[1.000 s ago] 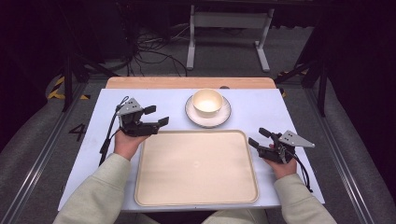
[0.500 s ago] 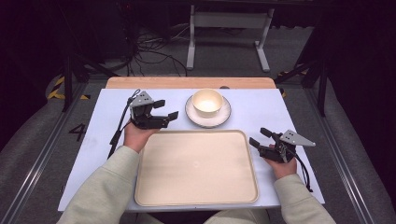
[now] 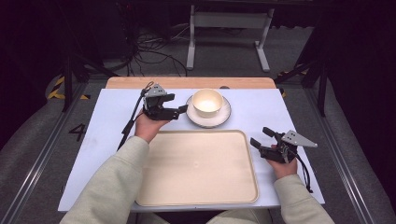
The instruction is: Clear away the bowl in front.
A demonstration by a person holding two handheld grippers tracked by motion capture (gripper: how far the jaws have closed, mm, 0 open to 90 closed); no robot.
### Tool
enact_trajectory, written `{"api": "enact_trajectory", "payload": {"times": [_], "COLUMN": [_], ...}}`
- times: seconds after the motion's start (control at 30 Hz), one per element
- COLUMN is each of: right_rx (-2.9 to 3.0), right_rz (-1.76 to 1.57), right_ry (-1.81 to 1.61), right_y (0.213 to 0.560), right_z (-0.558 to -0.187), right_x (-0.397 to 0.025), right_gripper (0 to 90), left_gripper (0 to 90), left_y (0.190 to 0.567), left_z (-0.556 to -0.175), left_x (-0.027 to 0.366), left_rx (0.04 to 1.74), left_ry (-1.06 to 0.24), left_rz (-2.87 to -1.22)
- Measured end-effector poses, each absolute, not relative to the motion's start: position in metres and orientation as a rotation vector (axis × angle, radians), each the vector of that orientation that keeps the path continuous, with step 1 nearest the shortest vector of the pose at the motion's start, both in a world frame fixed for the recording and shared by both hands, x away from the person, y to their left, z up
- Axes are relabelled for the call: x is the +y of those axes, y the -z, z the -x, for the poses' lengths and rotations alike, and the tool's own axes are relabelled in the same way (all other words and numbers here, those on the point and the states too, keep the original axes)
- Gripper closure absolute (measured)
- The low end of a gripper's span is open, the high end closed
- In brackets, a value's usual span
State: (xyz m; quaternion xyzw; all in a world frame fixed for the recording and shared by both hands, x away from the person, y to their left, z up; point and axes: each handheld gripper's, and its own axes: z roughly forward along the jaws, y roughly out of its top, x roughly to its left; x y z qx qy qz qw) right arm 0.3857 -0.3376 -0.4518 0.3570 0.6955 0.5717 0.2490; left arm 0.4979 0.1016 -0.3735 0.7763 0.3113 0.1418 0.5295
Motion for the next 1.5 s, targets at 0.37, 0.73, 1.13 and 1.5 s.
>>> {"api": "enact_trajectory", "payload": {"times": [0.37,0.73,1.13,1.5], "right_rx": [1.893,1.888,1.888,1.879], "right_rz": [-0.976,-0.979,-0.994,-0.999], "right_ry": [-1.531,-1.541,-1.565,-1.579], "right_y": [0.452,0.452,0.452,0.452], "right_z": [-0.386,-0.385,-0.386,-0.385], "right_x": [-0.337,-0.338,-0.339,-0.339], "right_gripper": [20.4,20.5,20.2,20.1], "left_gripper": [24.2,26.5,35.6,37.7], "left_y": [0.376,0.371,0.392,0.401], "left_z": [-0.517,-0.533,-0.555,-0.564], "left_x": [0.090,0.073,0.055,0.037], "left_rx": [0.808,0.839,0.987,1.030], "left_ry": [-0.342,-0.370,-0.322,-0.309], "left_rz": [-1.854,-1.880,-1.892,-1.958]}}
